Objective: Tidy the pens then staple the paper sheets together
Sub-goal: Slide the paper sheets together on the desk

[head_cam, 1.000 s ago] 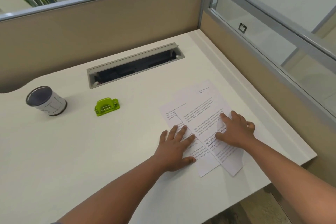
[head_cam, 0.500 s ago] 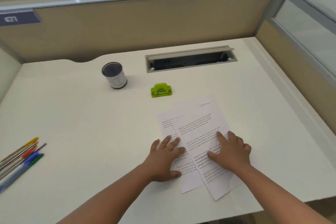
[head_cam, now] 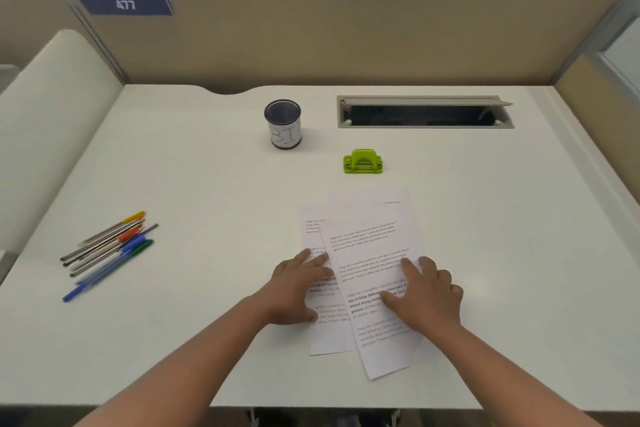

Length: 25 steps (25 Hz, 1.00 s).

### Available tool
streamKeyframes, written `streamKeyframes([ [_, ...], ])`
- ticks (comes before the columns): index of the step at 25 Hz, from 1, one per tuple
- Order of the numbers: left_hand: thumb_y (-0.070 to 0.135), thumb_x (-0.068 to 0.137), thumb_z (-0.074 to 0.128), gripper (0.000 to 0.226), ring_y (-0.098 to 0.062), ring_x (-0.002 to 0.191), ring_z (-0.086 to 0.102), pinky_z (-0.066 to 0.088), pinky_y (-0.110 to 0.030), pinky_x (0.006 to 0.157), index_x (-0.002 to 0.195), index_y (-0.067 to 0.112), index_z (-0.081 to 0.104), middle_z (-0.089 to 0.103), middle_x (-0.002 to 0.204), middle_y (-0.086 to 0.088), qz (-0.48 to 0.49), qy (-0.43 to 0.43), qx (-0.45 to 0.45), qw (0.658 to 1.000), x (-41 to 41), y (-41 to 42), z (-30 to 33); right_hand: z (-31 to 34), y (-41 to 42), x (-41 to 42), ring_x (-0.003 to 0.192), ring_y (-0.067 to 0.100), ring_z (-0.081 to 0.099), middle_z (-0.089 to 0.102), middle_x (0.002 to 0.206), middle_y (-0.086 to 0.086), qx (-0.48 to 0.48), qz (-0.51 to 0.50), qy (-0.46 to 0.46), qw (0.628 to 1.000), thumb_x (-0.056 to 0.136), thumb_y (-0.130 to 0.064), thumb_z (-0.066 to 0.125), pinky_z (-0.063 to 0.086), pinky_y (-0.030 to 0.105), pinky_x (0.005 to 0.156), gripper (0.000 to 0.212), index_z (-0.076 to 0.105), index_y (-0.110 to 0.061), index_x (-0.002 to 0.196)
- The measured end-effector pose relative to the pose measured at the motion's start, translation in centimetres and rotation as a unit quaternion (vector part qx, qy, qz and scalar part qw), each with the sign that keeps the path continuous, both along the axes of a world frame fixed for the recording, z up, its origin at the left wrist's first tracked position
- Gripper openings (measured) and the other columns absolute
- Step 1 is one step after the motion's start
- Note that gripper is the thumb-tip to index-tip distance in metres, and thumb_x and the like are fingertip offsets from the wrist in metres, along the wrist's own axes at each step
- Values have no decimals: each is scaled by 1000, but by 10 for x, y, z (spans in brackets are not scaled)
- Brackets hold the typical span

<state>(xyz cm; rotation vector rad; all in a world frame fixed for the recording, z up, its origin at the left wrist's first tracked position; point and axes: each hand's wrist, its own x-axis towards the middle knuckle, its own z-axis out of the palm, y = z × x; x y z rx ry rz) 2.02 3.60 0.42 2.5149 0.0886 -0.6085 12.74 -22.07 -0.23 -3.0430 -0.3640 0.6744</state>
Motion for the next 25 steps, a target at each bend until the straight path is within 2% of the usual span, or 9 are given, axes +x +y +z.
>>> streamKeyframes([
  [3,35,77,82,86,-17,154,15,18,-39,124,150,31,38,19,165,8,190,-78,-78,976,-10,-11,2,4,-2,6,143,32,29,19,163,5,105,-94,20,990,76,-69,64,34,49,109,95,29,-27,154],
  [5,33,80,81,85,-15,141,39,37,-35,113,151,22,35,33,155,5,384,-63,-198,900,-8,-22,9,6,-3,13,141,35,32,28,159,10,171,-169,22,970,75,-58,74,38,48,106,97,32,-17,152],
  [7,29,84,77,69,-5,109,58,51,-23,82,141,15,41,48,131,9,479,-4,-283,831,-2,-30,13,6,-1,19,133,37,40,42,146,12,207,-214,25,954,73,-49,78,44,45,95,86,42,-12,141],
  [8,27,85,75,53,-4,98,61,49,-20,70,128,14,46,54,123,9,494,13,-296,818,2,-32,12,6,1,20,127,37,45,46,139,12,219,-228,31,948,71,-46,80,46,43,90,77,47,-12,133],
  [10,25,87,73,37,-11,92,64,47,-23,63,113,10,51,62,115,2,505,19,-311,805,8,-36,12,7,4,19,116,36,50,50,128,12,224,-238,41,944,70,-41,80,49,43,86,62,51,-12,116],
  [16,19,87,71,22,-11,78,61,45,-22,52,96,19,51,60,96,4,517,33,-325,791,21,-52,16,4,16,7,101,35,56,51,115,10,192,-196,49,960,71,-33,77,51,39,79,45,52,-13,102],
  [18,16,87,70,24,-14,84,64,48,-26,55,102,16,52,64,103,-1,526,44,-333,781,24,-53,16,5,16,7,98,34,57,51,112,9,189,-184,43,964,70,-30,74,53,40,80,40,53,-16,101],
  [21,10,87,69,34,-26,98,69,58,-37,73,117,7,54,68,115,-8,537,59,-342,769,29,-52,15,5,13,9,99,32,58,51,114,8,189,-175,45,965,72,-29,74,53,39,83,47,56,-17,113],
  [25,4,87,66,27,-31,96,72,60,-44,81,114,5,67,72,116,-13,545,74,-357,755,34,-47,13,5,13,6,103,30,58,50,118,8,189,-157,49,968,75,-31,74,53,40,85,51,56,-17,120],
])
